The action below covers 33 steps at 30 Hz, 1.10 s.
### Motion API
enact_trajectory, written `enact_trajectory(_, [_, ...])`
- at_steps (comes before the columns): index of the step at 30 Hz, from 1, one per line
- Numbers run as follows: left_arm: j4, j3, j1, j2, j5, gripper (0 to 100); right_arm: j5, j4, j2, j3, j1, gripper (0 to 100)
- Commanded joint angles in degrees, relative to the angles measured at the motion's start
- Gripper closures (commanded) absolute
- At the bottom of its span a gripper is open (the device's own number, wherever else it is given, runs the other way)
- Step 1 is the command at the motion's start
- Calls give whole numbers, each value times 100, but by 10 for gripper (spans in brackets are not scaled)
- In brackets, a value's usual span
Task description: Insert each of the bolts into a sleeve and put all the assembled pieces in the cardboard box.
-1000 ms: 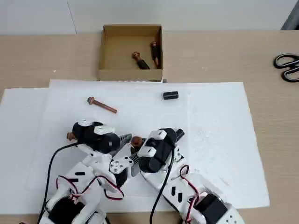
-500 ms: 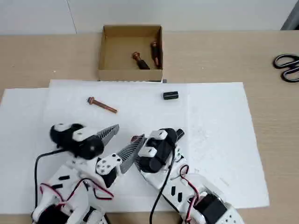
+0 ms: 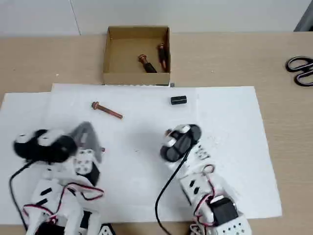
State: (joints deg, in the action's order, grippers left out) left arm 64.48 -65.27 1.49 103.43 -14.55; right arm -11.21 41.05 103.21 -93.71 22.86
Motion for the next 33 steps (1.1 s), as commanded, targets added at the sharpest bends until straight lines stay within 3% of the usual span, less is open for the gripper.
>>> enact_trajectory(1, [316,-242,-677,35,62,994,44,-418,66,-97,-822,995])
enact_trajectory(6, [448,-778,-932,35,44,994,941,-462,57,176,-892,995])
enact_trajectory(14, [422,-1393,-897,35,229,994,1011,-303,-488,1415,-884,995])
enact_trajectory(21, [176,-1833,-897,35,413,994,1459,-347,-3292,3385,-637,995])
enact_trajectory(33, [-79,-2352,-897,35,387,994,1459,-892,-7846,6848,-505,995])
